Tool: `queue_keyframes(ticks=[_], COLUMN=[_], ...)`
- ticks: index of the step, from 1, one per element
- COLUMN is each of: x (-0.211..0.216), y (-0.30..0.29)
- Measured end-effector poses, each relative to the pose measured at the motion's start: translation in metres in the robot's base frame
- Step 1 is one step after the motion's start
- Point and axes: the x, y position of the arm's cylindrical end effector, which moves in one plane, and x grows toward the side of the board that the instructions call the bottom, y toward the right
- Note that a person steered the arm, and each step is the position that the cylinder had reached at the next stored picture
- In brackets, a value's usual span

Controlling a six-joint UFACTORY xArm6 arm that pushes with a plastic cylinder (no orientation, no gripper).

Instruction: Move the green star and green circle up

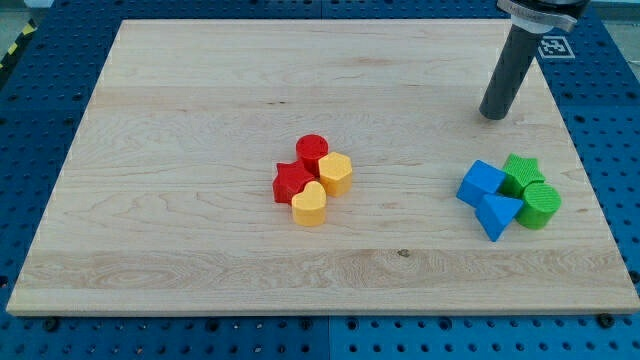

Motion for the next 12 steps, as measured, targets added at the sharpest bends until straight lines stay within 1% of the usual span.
queue_keyframes(ticks=[4,5,7,8,9,12], x=[0.001,0.012,0.089,0.134,0.168,0.171], y=[0.000,0.005,0.057,0.058,0.044,0.013])
